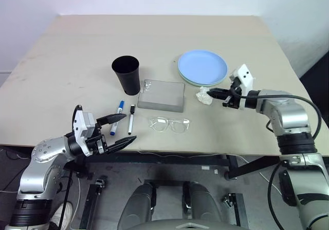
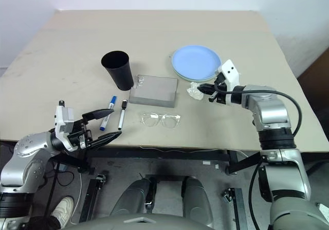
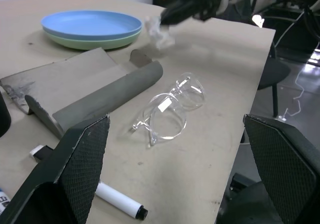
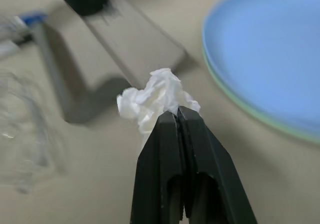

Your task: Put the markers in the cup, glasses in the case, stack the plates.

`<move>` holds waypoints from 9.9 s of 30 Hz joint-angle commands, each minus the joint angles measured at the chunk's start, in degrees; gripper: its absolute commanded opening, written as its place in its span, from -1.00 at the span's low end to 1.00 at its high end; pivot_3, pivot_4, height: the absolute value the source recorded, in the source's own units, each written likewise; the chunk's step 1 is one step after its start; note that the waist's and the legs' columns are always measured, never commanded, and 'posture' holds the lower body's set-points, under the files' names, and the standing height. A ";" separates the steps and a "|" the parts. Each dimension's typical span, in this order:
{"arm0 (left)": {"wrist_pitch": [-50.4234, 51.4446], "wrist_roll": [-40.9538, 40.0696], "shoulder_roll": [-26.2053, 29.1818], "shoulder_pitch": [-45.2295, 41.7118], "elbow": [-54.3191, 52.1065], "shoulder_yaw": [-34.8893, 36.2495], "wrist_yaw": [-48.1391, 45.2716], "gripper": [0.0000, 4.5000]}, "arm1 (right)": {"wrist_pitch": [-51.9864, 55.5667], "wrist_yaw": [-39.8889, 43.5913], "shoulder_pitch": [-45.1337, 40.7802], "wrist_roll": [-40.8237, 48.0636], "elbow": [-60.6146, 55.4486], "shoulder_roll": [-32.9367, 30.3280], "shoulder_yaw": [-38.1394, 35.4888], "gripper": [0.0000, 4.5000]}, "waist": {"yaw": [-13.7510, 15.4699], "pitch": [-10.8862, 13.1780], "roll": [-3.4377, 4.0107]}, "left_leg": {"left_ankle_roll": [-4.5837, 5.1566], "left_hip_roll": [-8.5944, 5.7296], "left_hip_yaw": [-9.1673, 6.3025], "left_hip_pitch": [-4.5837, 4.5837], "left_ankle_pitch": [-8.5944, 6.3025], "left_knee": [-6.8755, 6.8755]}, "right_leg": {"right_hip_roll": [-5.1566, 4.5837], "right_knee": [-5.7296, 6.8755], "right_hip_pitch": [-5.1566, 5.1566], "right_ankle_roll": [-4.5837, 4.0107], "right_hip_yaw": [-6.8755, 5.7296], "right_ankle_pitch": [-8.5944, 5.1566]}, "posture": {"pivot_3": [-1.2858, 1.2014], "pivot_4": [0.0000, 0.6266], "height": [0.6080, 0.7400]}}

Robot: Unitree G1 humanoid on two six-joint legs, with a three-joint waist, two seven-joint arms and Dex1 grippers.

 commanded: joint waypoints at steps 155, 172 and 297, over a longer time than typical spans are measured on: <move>3.50 -3.43 0.00 2.68 -6.57 3.64 3.28 1.00 | -6.43 11.20 -33.12 -15.56 39.16 23.20 21.81 -0.99 | -0.34 -0.02 -0.04 | -0.02 0.78 0.77 -0.18 -0.01 -0.12 | 0.87 -0.45 -0.46 -0.34 0.50 0.60 | 0.03 -0.52 0.93; 3.57 -3.80 0.05 3.17 -7.95 3.86 4.92 1.00 | -2.77 10.64 -37.66 -18.94 54.12 28.93 17.61 -0.99 | -0.56 -0.04 -0.03 | -0.04 0.82 0.79 0.04 -0.01 -0.16 | 0.95 -0.35 -0.39 -0.39 0.58 0.60 | 0.03 -0.52 0.93; -0.78 -1.41 -1.84 0.39 -1.69 1.40 2.24 1.00 | -2.77 -24.28 -44.16 -11.82 60.26 30.23 -4.98 -0.67 | -1.81 -0.04 -0.01 | -0.03 0.85 0.87 0.11 0.01 -0.58 | 0.94 -0.50 -0.44 -0.39 0.65 0.62 | 0.03 -0.52 0.93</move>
